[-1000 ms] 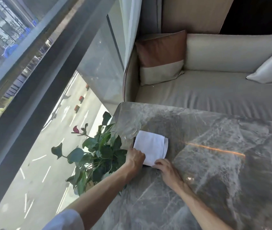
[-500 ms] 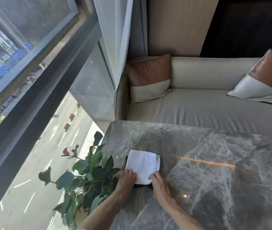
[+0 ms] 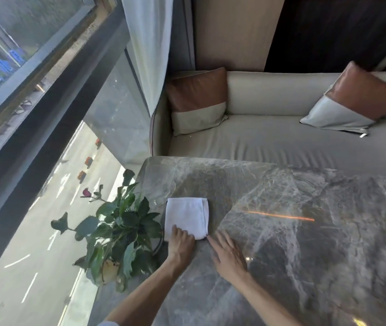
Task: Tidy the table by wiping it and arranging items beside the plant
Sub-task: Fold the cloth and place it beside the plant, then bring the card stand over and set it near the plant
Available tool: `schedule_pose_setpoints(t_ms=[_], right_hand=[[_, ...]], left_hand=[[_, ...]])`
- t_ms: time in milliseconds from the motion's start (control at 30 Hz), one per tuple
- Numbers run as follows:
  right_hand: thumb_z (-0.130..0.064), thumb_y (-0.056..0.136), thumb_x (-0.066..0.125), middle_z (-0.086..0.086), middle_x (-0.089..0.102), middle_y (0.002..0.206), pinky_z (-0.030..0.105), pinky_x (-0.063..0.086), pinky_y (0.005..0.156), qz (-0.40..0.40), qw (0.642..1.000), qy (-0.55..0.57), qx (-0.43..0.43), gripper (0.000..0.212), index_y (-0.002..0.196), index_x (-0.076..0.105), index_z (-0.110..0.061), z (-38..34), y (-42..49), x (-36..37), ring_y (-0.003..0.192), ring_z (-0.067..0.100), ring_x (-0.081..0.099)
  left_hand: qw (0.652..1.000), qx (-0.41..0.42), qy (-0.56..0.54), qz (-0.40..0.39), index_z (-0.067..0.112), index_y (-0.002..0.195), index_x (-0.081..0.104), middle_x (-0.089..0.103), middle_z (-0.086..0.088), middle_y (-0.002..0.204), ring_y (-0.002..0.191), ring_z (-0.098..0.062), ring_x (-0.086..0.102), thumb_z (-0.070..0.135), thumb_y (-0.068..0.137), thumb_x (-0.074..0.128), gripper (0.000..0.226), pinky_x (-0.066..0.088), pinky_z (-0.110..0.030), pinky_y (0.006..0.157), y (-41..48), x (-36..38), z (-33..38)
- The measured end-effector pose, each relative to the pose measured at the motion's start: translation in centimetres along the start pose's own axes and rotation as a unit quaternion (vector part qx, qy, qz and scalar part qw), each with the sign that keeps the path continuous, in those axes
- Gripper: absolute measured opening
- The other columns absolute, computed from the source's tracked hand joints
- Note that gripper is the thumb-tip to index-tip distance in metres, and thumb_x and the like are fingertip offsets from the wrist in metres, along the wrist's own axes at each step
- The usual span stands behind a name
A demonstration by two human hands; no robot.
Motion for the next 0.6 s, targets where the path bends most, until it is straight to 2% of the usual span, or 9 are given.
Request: schedule_pose_setpoints(t_ms=[100,267,333,433,533,600], right_hand=[[-0.033,0.097,0.044,0.001,0.023,0.162,0.032,0.013,0.122,0.03,0.997,0.039,0.058,0.057,0.151,0.031,-0.026,4.1,-4.5,-1.4,0.152,0.019,0.013],[-0.039,0.096,0.051,0.006,0.031,0.159,0.027,0.022,0.117,0.07,0.972,0.124,0.188,0.054,0.147,0.041,-0.023,13.0,-15.4,-2.9,0.147,0.019,0.029],[-0.037,0.095,0.055,0.009,0.034,0.157,0.029,0.022,0.117,0.082,0.966,0.129,0.21,0.054,0.145,0.044,-0.02,16.3,-19.8,-3.4,0.147,0.022,0.03],[-0.04,0.095,0.055,0.01,0.027,0.16,0.035,0.021,0.121,0.067,0.955,0.145,0.249,0.057,0.147,0.042,-0.021,21.2,-25.9,-3.8,0.149,0.024,0.024],[-0.033,0.093,0.062,0.013,0.043,0.152,0.035,0.026,0.119,0.095,0.949,0.171,0.247,0.052,0.139,0.052,-0.013,26.1,-31.2,-5.3,0.143,0.024,0.037],[-0.031,0.094,0.061,0.012,0.049,0.147,0.035,0.028,0.118,0.075,0.944,0.213,0.241,0.047,0.136,0.056,-0.011,29.1,-34.5,-5.8,0.141,0.022,0.04]], left_hand=[[0.999,0.006,-0.042,0.011,0.009,0.124,0.055,0.054,-0.016,0.125,0.125,-0.037,0.042,0.017,0.084,0.043,0.042,0.015,-0.048,0.119,-2.1,0.3,3.5],[0.996,0.015,-0.091,-0.018,0.017,0.133,0.047,0.037,-0.016,0.147,0.142,-0.036,0.025,0.034,0.089,0.044,0.048,0.012,-0.052,0.119,-5.5,2.0,11.6],[0.994,0.019,-0.104,-0.027,0.02,0.139,0.041,0.025,-0.014,0.156,0.149,-0.036,0.014,0.039,0.091,0.043,0.051,0.005,-0.057,0.12,-7.3,2.3,15.6],[0.992,0.015,-0.121,-0.036,0.026,0.148,0.03,0.013,-0.008,0.162,0.152,-0.033,0.004,0.045,0.094,0.038,0.057,0.001,-0.062,0.118,-9.9,2.4,21.6],[0.989,0.004,-0.142,-0.048,0.029,0.149,0.029,0.016,-0.004,0.163,0.151,-0.032,0.011,0.047,0.095,0.035,0.057,0.01,-0.062,0.116,-12.2,2.4,28.1],[0.986,-0.017,-0.159,-0.055,0.025,0.144,0.038,0.032,-0.008,0.156,0.142,-0.033,0.033,0.046,0.095,0.036,0.053,0.029,-0.054,0.113,-13.9,2.6,32.2]])
Point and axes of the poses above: each hand's wrist, its own y-axis towards the middle knuckle, its own x-axis out of the palm, z = x × y, the point moved 8 cm from there along y, towards the middle knuckle
